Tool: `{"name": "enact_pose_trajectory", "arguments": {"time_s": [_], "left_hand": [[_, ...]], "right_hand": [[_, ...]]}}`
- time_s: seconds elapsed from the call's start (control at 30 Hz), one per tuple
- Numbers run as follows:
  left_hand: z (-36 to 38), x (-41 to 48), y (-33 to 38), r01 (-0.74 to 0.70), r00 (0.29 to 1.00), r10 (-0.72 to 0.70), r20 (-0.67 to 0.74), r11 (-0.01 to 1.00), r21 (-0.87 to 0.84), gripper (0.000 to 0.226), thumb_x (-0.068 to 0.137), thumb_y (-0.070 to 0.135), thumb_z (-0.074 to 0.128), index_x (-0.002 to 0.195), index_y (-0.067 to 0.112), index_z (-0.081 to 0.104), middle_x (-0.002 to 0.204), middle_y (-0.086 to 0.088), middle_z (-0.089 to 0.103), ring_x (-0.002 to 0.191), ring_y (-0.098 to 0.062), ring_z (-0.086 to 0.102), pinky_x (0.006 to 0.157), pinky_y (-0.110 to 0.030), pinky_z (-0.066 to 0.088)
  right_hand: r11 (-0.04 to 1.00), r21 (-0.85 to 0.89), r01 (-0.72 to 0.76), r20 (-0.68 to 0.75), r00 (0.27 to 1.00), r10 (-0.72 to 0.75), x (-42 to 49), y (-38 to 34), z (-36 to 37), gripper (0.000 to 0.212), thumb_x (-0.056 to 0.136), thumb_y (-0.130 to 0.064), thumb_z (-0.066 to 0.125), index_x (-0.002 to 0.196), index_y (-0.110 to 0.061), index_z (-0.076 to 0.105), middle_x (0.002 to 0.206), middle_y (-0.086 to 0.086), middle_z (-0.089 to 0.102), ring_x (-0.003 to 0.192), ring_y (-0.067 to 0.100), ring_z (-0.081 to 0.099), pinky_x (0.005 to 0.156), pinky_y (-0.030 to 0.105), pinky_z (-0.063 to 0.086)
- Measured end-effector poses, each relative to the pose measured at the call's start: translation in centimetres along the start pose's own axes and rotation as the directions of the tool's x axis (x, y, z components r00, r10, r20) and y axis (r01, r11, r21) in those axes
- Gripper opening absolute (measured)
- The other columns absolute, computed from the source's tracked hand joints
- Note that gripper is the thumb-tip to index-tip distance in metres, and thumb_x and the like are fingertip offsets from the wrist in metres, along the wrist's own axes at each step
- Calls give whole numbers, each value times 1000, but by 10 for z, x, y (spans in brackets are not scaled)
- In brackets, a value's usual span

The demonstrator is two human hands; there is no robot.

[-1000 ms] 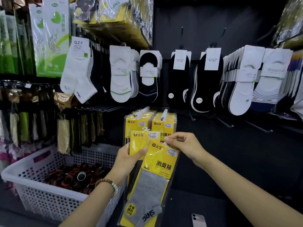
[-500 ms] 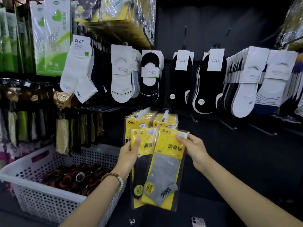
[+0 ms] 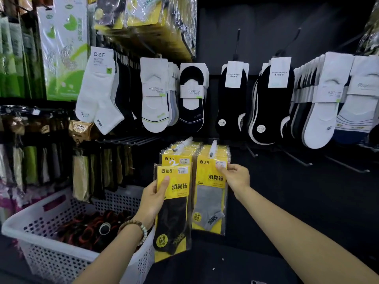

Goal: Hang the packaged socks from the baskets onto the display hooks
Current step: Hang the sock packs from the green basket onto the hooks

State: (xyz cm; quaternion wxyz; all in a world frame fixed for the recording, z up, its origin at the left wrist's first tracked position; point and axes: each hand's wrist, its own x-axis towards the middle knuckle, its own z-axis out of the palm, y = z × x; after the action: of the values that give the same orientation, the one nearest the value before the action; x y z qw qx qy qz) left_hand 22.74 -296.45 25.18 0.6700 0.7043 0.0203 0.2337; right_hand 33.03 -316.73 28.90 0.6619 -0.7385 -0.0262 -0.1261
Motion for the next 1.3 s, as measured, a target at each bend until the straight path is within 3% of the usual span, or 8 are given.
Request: {"name": "enact_pose_trajectory", "arguments": {"time_s": [0.17, 0.27, 0.37, 0.5, 0.83, 1.03, 1.17, 1.3], "left_hand": [[5, -10, 3, -8, 996, 4, 88, 999, 43, 32, 90, 45, 51, 97, 19, 70, 90, 7, 75, 84, -5, 70, 68, -13, 52], [12, -19, 5, -68, 975, 50, 216, 995, 76, 26, 92, 34, 53, 109, 20, 67, 102, 5, 73, 96, -11, 68, 85, -26, 55], [23, -31, 9, -62, 931, 38, 362, 997, 52, 26, 94, 24, 52, 118, 17, 62, 106, 4, 72, 98, -10, 68, 78, -21, 55], [29, -47, 14, -49, 885, 21, 465, 998, 49, 24, 95, 25, 52, 117, 21, 61, 105, 6, 72, 96, -11, 69, 72, -16, 53], [36, -64, 25, -24, 882, 13, 471, 1000, 18, 34, 87, 38, 55, 117, 24, 60, 107, 7, 72, 99, -10, 68, 74, -15, 52], [43, -64, 25, 13, 895, 9, 446, 999, -48, 34, 89, 37, 55, 120, 24, 60, 111, 2, 71, 102, -14, 67, 79, -22, 54], [48, -58, 27, 8, 916, 16, 401, 998, -58, 32, 91, 32, 54, 120, 20, 60, 111, 4, 71, 103, -11, 66, 84, -23, 53], [58, -47, 26, 28, 949, 1, 315, 996, -87, 27, 93, 33, 52, 118, 25, 61, 111, 10, 70, 101, -4, 65, 82, -18, 51]], "right_hand": [[989, -135, 66, -119, 989, -82, -13, 8, -22, 32, 79, -30, 76, 96, -12, 55, 96, 3, 56, 89, 18, 57, 72, 29, 48], [982, -87, 168, 223, 964, -145, -32, -11, -30, 18, 92, -31, 59, 95, -14, 65, 91, 3, 65, 88, 18, 62, 76, 25, 53], [966, -158, 207, 551, 830, -88, -52, -31, -34, 30, 97, -34, 50, 113, -14, 65, 100, 0, 68, 93, 13, 64, 80, 21, 53], [936, -228, 269, 700, 713, -34, -68, -46, -47, 24, 92, -31, 59, 109, -18, 69, 95, -6, 71, 85, 3, 67, 73, 15, 53], [961, -17, 277, 537, 813, -225, -91, -48, -59, 13, 83, -11, 70, 94, -4, 72, 81, 6, 72, 66, 2, 67, 58, 10, 49], [943, 32, 331, 469, 828, -307, -95, -46, -59, 8, 85, -9, 68, 90, -7, 73, 82, 6, 72, 70, 5, 68, 64, 14, 53], [956, 75, 284, 430, 855, -288, -89, -40, -62, 8, 86, -13, 68, 92, -14, 73, 87, 4, 74, 78, 7, 70, 69, 16, 54], [990, 119, 79, 426, 896, -123, -85, -19, -59, 21, 85, -22, 69, 105, -16, 67, 99, 1, 74, 92, 11, 71, 74, 22, 57]]}}
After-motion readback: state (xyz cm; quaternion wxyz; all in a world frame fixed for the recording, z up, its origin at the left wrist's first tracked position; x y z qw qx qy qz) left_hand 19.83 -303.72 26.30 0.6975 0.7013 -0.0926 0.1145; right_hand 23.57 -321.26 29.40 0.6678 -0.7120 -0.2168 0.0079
